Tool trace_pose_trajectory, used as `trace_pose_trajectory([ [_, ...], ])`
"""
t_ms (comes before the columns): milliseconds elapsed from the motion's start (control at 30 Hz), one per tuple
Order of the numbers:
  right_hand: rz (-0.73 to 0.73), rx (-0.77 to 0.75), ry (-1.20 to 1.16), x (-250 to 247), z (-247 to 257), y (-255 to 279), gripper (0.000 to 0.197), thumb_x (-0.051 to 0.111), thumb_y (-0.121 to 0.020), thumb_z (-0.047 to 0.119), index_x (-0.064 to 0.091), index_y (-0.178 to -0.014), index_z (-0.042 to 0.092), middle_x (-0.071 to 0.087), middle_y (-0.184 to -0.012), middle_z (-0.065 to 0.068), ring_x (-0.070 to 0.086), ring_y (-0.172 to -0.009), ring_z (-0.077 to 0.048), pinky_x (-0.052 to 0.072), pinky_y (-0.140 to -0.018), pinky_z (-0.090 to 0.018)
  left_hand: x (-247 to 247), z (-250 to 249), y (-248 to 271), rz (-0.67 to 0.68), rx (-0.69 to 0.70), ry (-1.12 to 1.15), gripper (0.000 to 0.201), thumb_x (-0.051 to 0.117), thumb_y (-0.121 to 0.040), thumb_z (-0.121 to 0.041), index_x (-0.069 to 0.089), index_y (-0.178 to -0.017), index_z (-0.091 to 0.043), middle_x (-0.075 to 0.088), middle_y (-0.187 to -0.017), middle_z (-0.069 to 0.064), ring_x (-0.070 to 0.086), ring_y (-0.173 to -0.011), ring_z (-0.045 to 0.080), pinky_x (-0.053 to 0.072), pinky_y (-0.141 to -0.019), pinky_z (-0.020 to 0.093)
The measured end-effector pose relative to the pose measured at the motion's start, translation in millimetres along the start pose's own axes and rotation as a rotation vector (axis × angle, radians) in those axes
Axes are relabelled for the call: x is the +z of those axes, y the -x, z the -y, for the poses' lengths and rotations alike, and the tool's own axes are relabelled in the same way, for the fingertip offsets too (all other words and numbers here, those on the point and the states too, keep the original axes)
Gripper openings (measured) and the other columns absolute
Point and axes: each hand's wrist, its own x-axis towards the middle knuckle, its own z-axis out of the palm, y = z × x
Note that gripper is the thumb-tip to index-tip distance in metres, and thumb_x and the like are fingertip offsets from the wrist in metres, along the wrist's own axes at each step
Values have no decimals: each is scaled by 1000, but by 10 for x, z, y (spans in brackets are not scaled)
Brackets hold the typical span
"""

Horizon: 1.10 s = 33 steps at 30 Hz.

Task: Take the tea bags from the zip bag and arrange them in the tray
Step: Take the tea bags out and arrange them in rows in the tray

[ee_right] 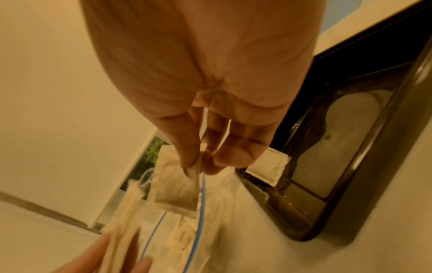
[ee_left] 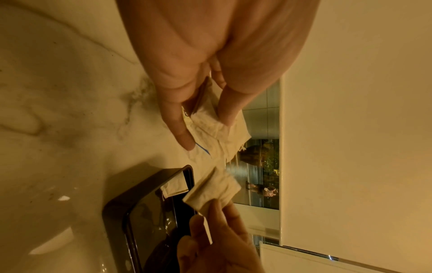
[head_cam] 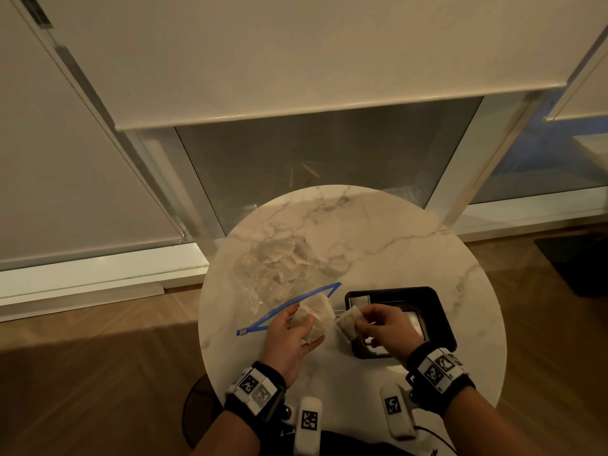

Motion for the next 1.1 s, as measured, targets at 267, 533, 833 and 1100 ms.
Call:
trace_pose_trajectory([
  [267, -182, 177, 159, -246, -447, -458, 15, 71, -83, 1, 66, -82, 15, 68, -80, -6, 63, -70, -18, 52, -68, -31, -74, -3, -56, -52, 4, -8, 30, 57, -97, 0, 62, -120, -18, 66, -123, 9, 66, -112, 27, 59, -81, 38],
  [533, -164, 277, 260, -197, -702, -895, 14, 80, -77, 12, 69, -82, 18, 72, -85, -3, 67, -81, -20, 54, -72, -29, -87, 11, -160, -84, 2, -13, 30, 59, -96, 0, 61, -121, -17, 65, -124, 11, 66, -111, 29, 59, -80, 38],
  [833, -194, 289, 341, -201, -687, -1104, 12, 79, -78, 16, 71, -73, 23, 71, -78, 1, 67, -77, -18, 55, -76, -31, -132, 56, -265, -99, -14, -28, 34, 60, -96, -2, 59, -126, -16, 63, -126, 11, 66, -112, 29, 59, -81, 39],
  [1100, -212, 259, 362, -184, -689, -1128, 13, 82, -76, 22, 69, -76, 25, 71, -78, 0, 67, -76, -19, 55, -72, -31, -81, 56, -261, -79, -14, -31, 33, 59, -96, -2, 59, -126, -15, 63, -126, 11, 65, -112, 28, 59, -81, 38],
])
